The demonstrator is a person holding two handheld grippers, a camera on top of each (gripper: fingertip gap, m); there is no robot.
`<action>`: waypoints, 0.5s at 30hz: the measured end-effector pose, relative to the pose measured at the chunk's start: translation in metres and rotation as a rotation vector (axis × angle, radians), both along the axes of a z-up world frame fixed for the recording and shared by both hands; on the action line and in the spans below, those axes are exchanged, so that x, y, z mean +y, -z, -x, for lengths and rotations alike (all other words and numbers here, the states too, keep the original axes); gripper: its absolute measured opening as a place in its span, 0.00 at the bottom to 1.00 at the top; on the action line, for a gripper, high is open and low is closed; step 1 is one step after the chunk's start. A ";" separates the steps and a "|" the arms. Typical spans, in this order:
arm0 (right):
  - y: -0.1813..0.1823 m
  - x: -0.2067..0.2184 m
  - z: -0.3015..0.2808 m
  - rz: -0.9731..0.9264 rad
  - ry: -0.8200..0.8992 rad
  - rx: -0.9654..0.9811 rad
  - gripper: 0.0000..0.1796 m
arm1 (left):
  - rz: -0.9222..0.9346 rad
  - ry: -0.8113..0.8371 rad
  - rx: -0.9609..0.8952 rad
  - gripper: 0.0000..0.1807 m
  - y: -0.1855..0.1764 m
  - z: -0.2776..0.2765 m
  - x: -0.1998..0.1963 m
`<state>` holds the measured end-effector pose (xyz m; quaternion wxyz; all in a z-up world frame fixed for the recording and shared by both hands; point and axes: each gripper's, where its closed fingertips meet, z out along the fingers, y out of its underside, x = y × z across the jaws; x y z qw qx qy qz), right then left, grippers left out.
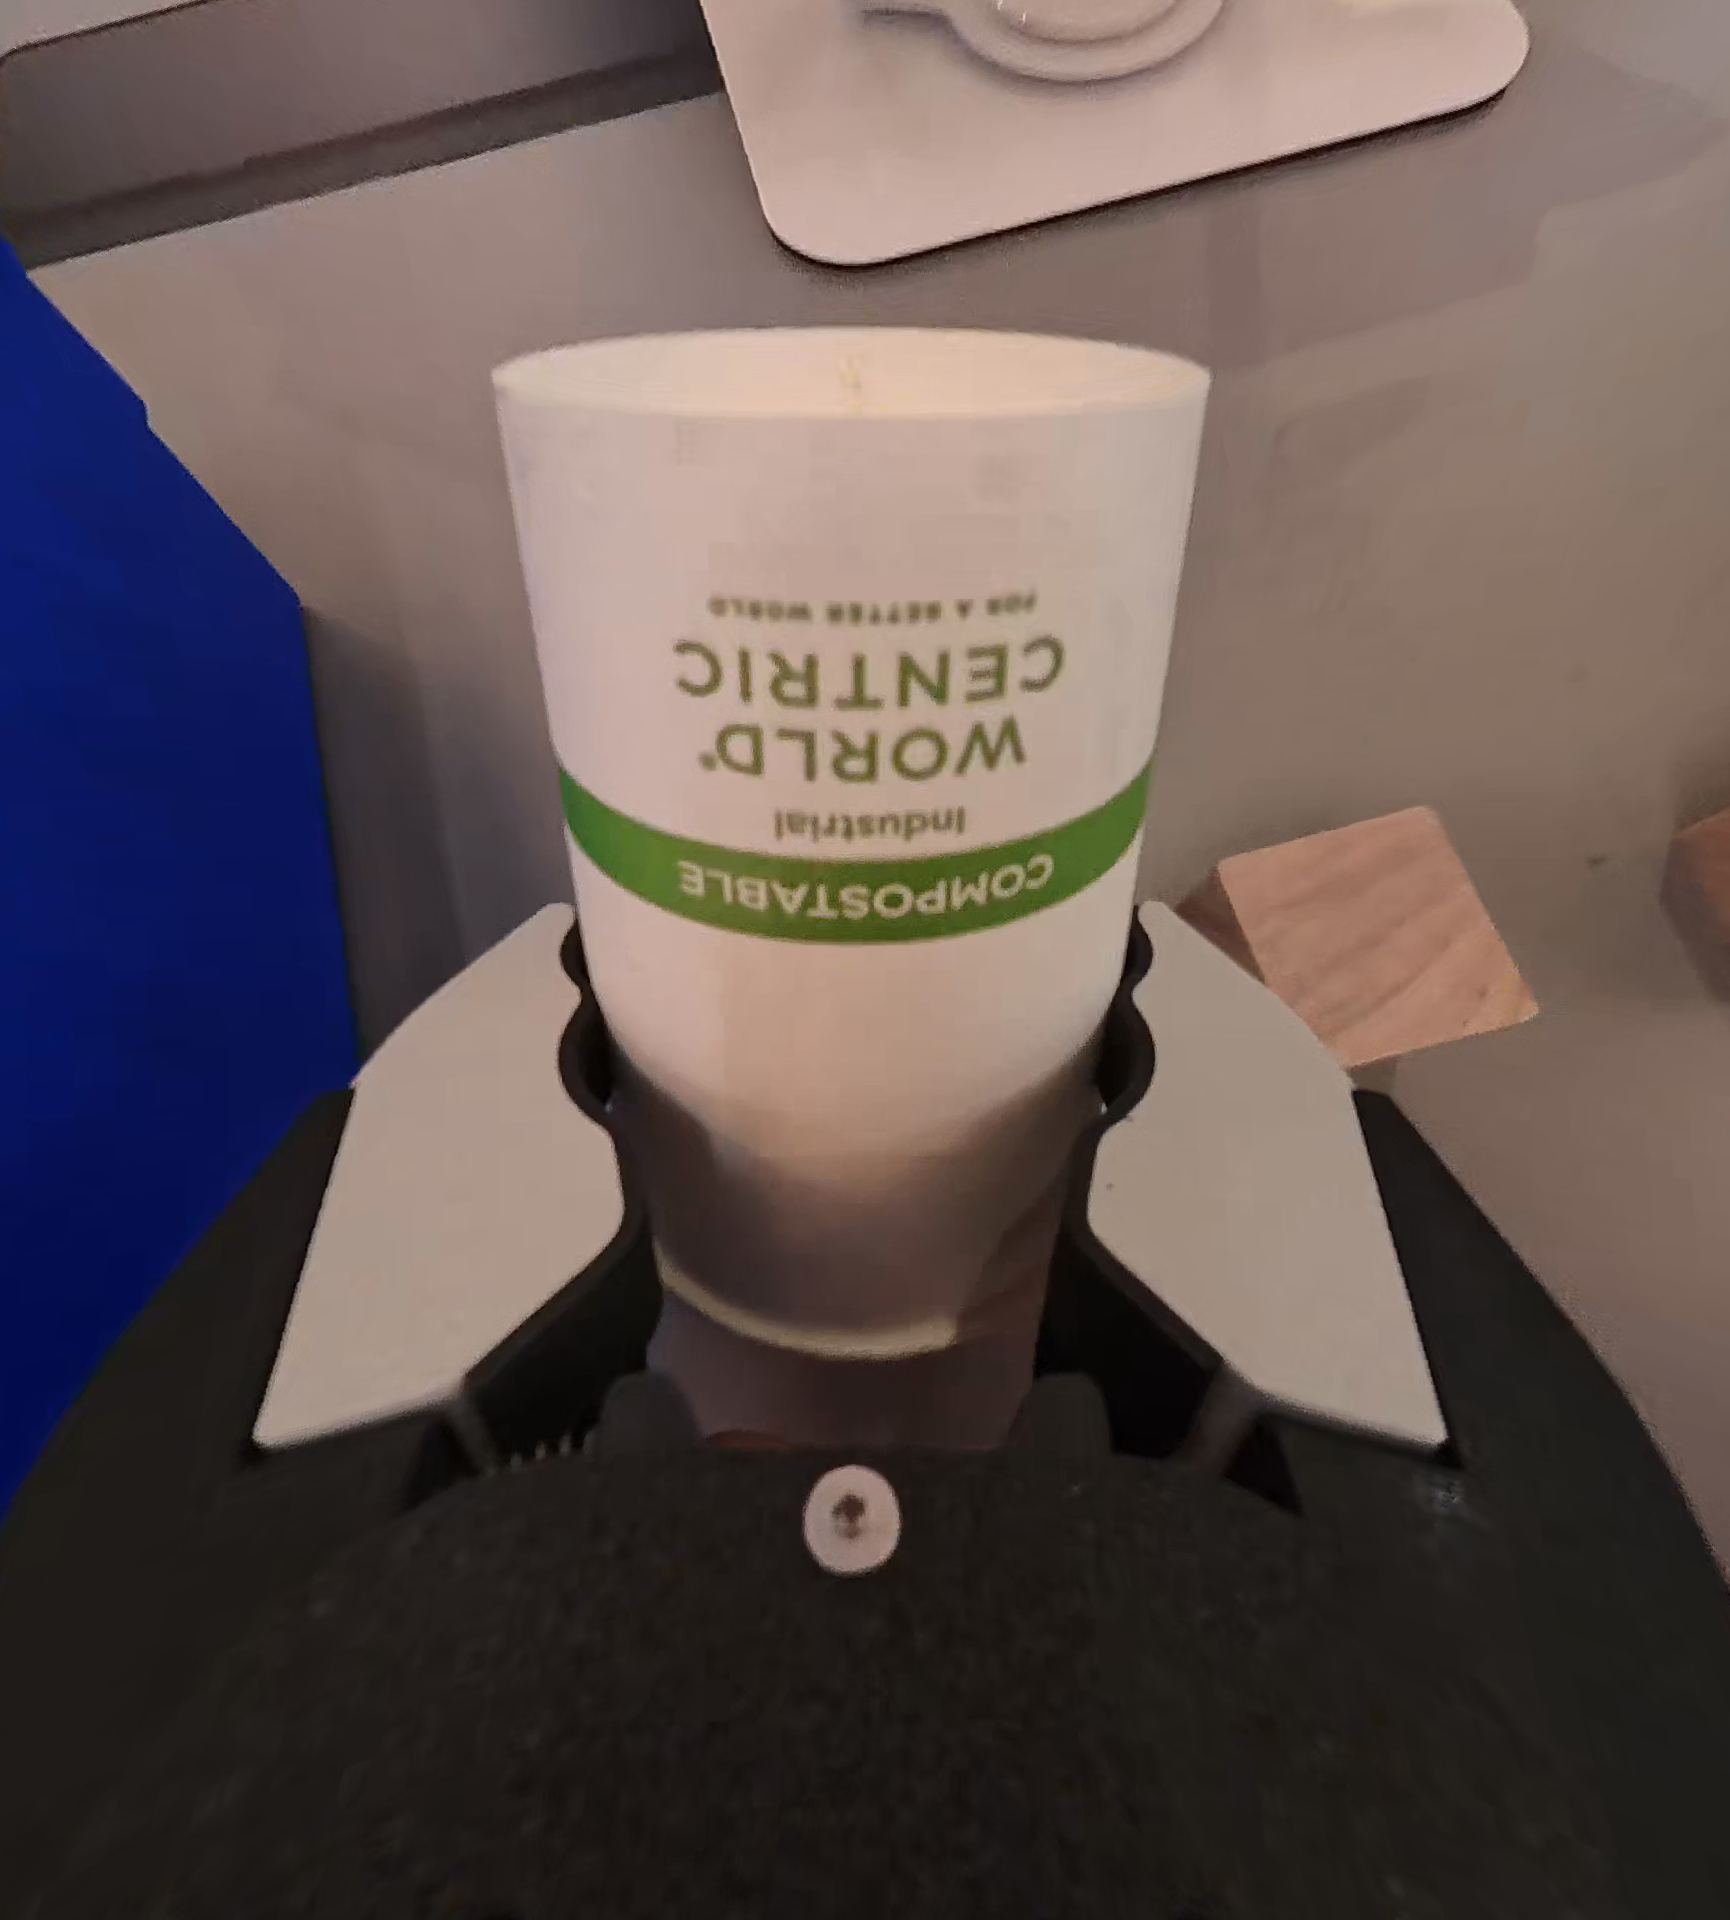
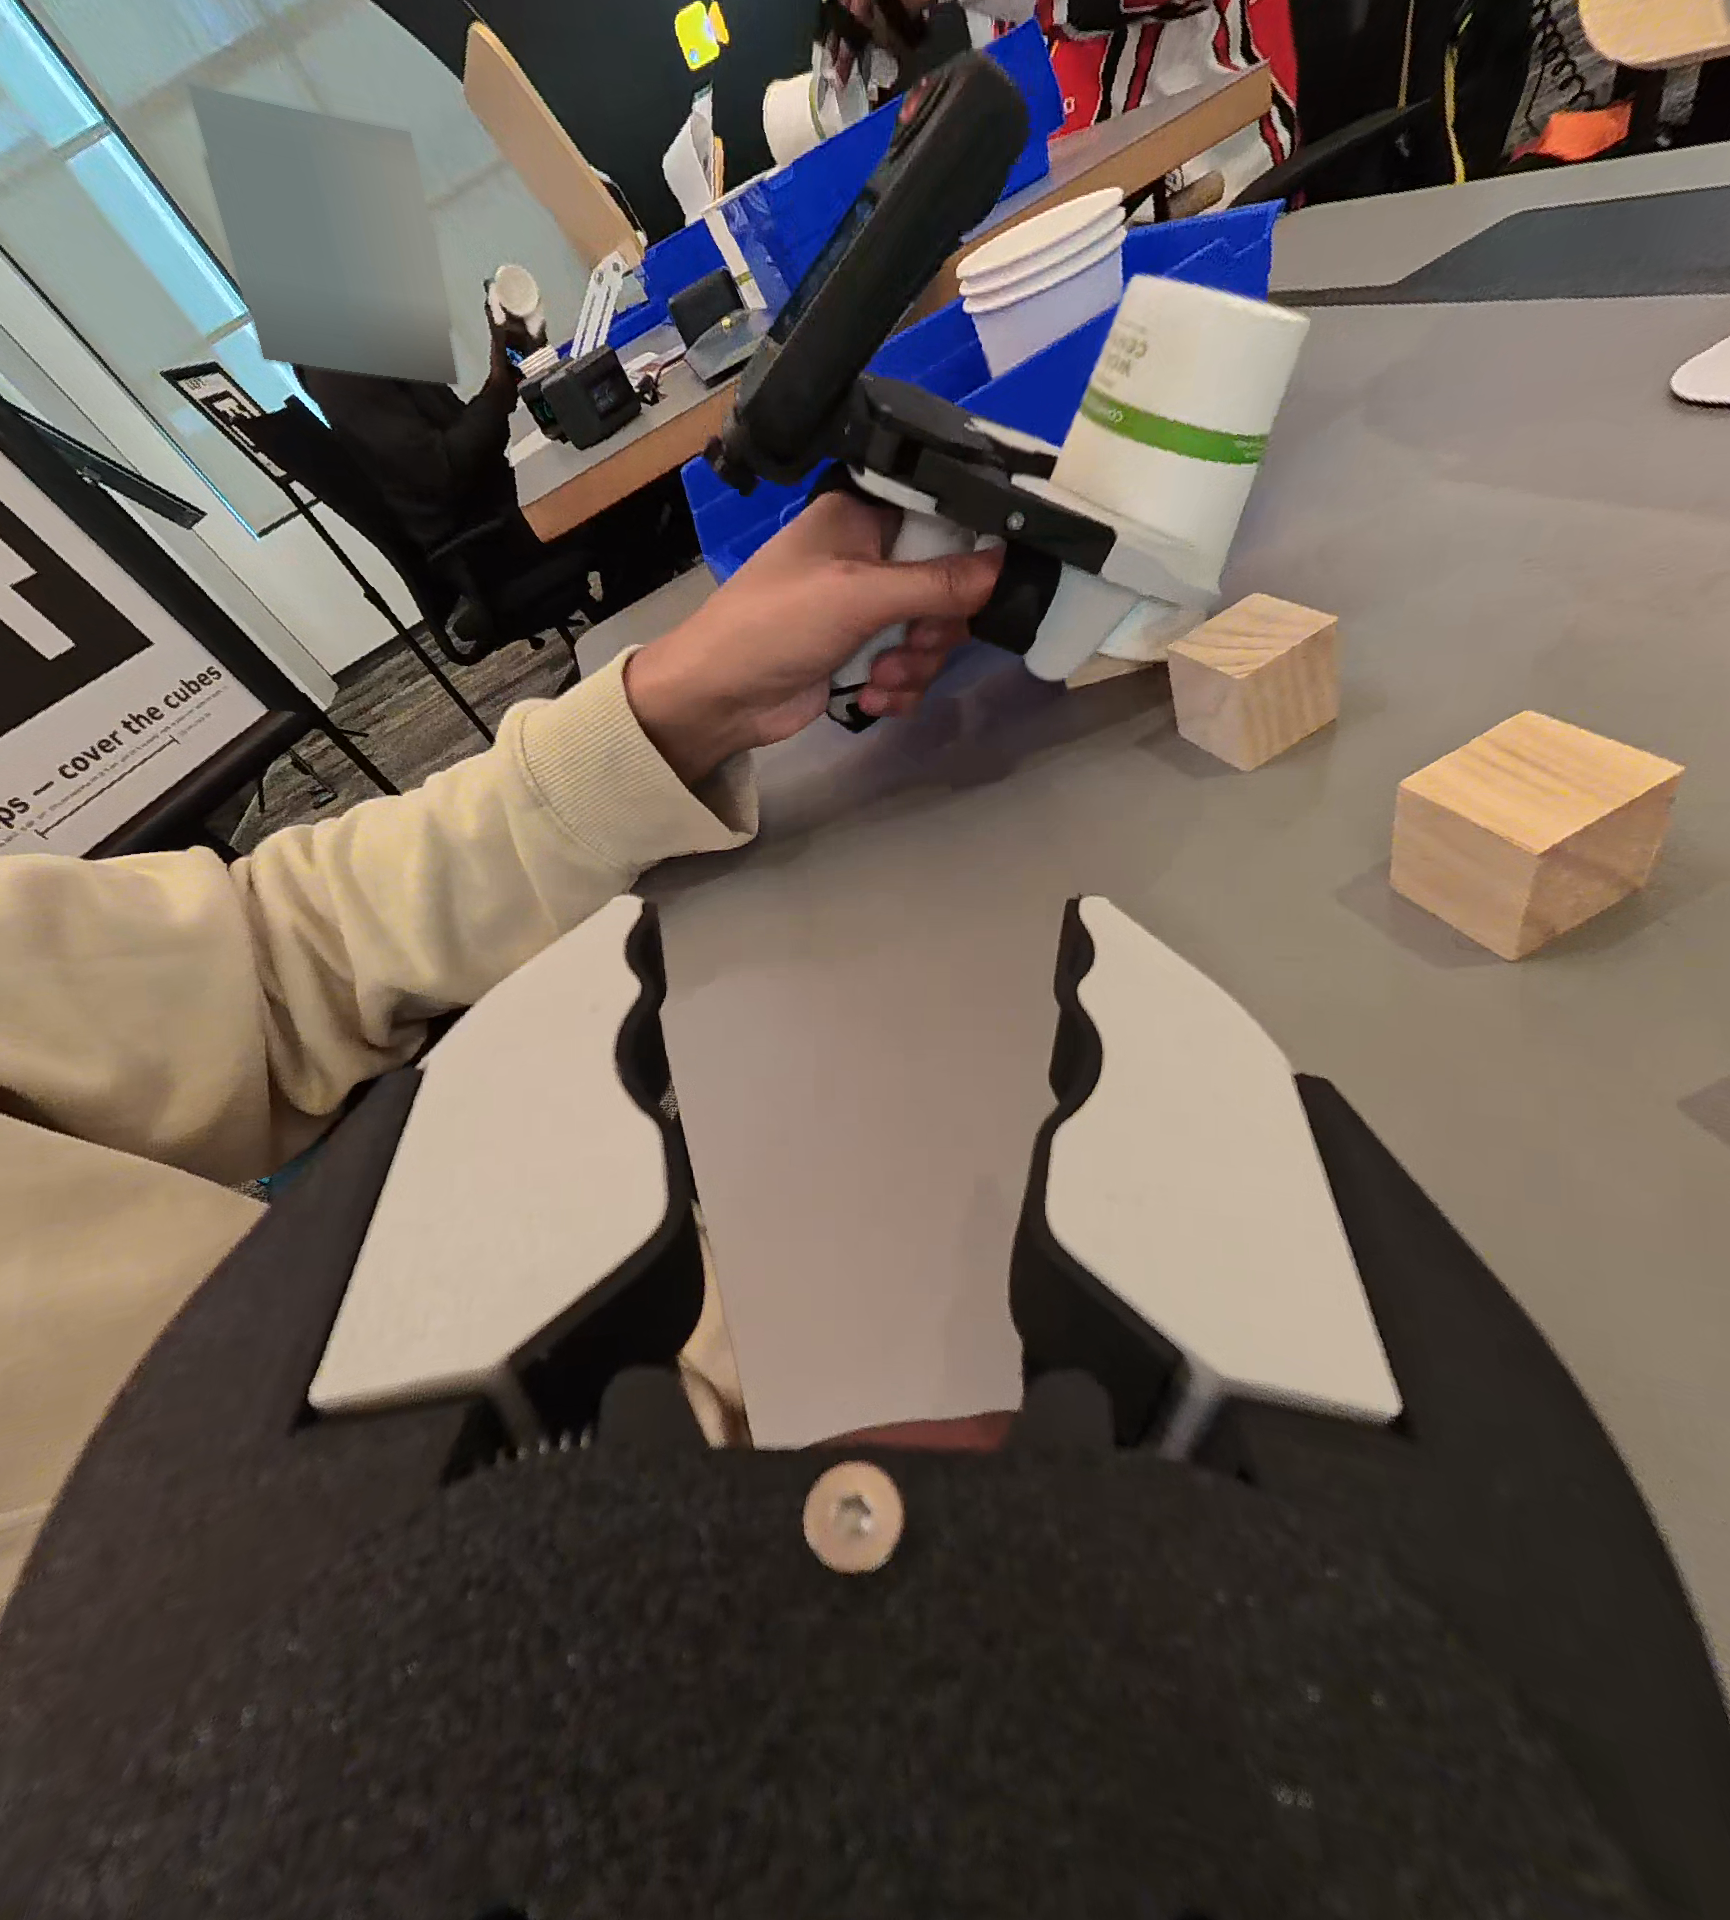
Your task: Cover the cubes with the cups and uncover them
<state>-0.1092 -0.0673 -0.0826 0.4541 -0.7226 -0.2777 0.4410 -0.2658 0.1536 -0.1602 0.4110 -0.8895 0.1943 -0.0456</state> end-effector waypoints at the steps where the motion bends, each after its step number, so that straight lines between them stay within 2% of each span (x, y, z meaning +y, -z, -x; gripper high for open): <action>1: 0.000 0.000 0.000 -0.001 -0.001 -0.001 0.40 | 0.010 -0.002 -0.001 0.52 0.002 0.002 -0.003; 8: -0.003 -0.003 0.001 -0.012 -0.006 -0.010 0.40 | 0.109 0.040 -0.015 0.52 0.016 0.004 -0.030; 15: -0.004 -0.004 0.001 -0.014 -0.003 -0.012 0.39 | 0.118 0.034 -0.015 0.51 0.022 0.012 -0.038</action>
